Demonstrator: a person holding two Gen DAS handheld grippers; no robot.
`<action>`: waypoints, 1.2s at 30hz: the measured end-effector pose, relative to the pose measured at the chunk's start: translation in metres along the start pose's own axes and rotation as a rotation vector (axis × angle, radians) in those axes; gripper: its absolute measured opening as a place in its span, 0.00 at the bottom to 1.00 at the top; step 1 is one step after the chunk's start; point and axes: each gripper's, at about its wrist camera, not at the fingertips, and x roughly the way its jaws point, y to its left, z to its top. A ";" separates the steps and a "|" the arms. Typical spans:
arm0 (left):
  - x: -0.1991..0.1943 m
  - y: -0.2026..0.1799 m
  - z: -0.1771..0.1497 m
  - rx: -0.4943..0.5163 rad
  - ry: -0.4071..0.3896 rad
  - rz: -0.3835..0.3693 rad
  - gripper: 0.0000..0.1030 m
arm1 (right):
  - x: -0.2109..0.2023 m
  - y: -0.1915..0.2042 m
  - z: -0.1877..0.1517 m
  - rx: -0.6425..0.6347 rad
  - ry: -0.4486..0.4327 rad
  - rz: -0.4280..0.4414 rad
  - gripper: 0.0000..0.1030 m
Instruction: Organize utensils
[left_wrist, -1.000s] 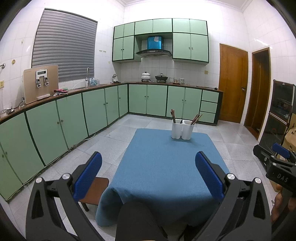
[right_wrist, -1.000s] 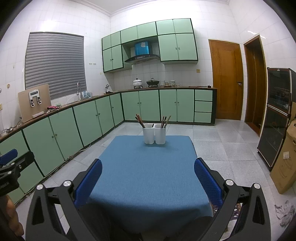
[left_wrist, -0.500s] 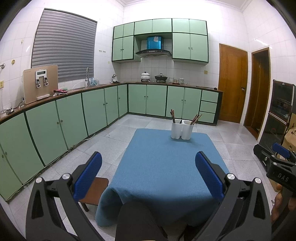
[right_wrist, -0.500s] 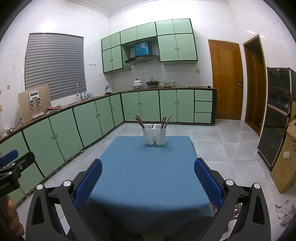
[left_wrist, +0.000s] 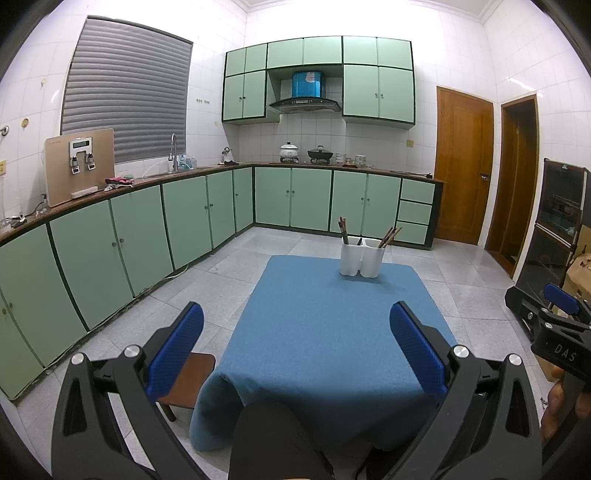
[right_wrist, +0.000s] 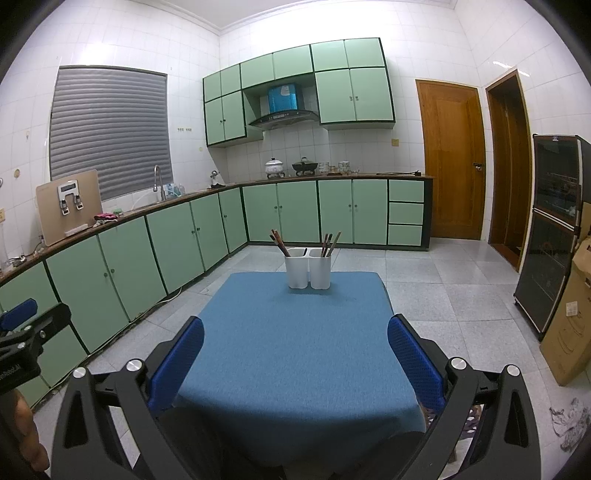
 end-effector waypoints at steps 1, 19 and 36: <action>0.000 0.000 -0.001 0.000 0.000 -0.002 0.95 | 0.000 0.000 -0.001 0.001 0.000 0.000 0.95; 0.001 0.000 0.000 0.001 0.002 -0.005 0.95 | 0.000 0.001 0.000 0.003 -0.007 -0.002 0.95; -0.002 0.000 0.004 -0.008 -0.001 -0.007 0.95 | 0.001 0.002 0.000 0.000 -0.007 -0.001 0.95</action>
